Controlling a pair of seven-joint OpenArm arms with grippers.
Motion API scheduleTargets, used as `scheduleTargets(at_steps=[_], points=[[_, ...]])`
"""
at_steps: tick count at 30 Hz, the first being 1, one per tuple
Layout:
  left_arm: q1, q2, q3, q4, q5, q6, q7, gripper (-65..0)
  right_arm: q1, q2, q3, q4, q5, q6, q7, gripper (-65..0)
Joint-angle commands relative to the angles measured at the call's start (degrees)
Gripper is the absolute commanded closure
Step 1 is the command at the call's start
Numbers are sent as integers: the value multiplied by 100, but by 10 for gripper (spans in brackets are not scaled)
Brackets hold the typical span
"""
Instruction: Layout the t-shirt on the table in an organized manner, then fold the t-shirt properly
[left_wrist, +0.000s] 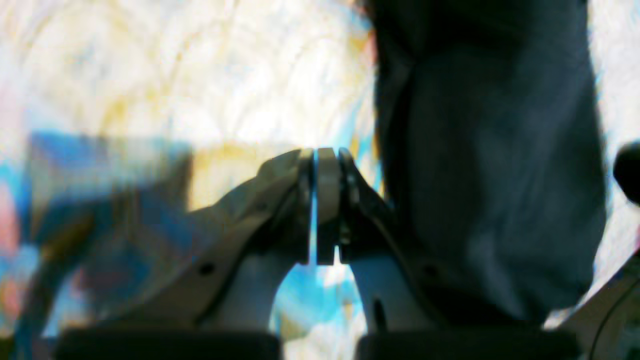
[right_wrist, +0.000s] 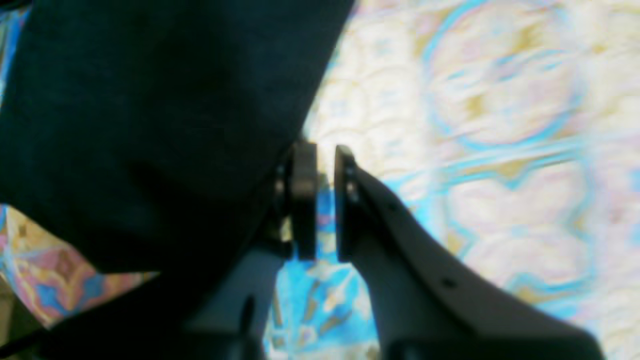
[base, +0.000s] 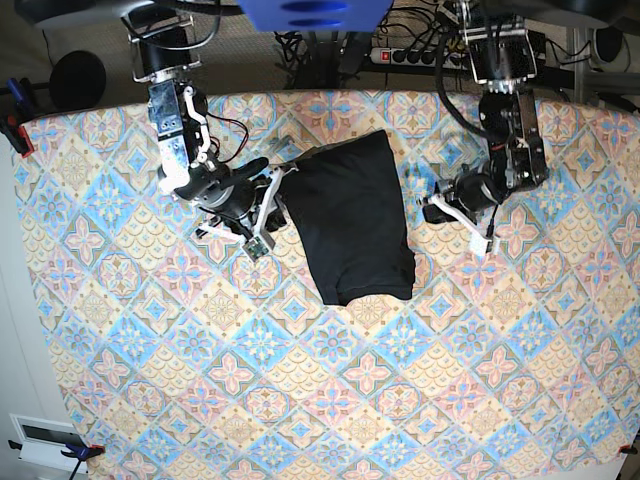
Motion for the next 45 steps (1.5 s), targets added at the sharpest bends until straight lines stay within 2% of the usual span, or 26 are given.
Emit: scheduleTargets(at_steps=[1, 3, 12, 18, 21, 26, 29, 31, 35, 38, 41, 45], points=[[-162, 44, -5, -52, 6, 1, -123, -2, 38, -16, 6, 189, 99, 35, 162, -38], [-364, 115, 21, -343, 24, 1, -299, -2, -6, -16, 6, 215, 99, 35, 153, -34], [-1226, 220, 1076, -1811, 331, 10, -1187, -3, -252, -8, 23, 558, 99, 35, 179, -33], [-1595, 343, 1138, -2329, 340, 10, -1319, -3, -534, -8, 41, 822, 108, 35, 162, -32], [-1621, 308, 1085, -2162, 279, 10, -1301, -3, -797, -16, 14, 962, 108, 35, 188, -32], [-1393, 36, 452, -1600, 261, 10, -994, -3, -824, -289, -258, 1042, 512, 35, 197, -32], [-1094, -114, -181, -1169, 261, 1, -756, -3, -815, -781, -293, 989, 635, 35, 197, -32], [-883, -149, -497, -870, 261, 1, -598, -3, -771, -983, -504, 901, 609, 35, 197, -32], [-382, -158, -954, -123, 261, -8, -387, -3, -358, -1063, -900, 497, 600, 35, 197, -31], [32, -158, -1104, 440, 261, -8, -352, -3, -182, -1423, -1067, 110, 600, 35, 197, -31], [427, -149, -1420, 976, 261, -8, -361, -3, 143, -1625, -1164, -435, 600, 35, 197, -31], [814, -132, -1763, 1512, 261, -8, -361, -3, 618, -1669, -1471, -1174, 627, 26, 452, -31]])
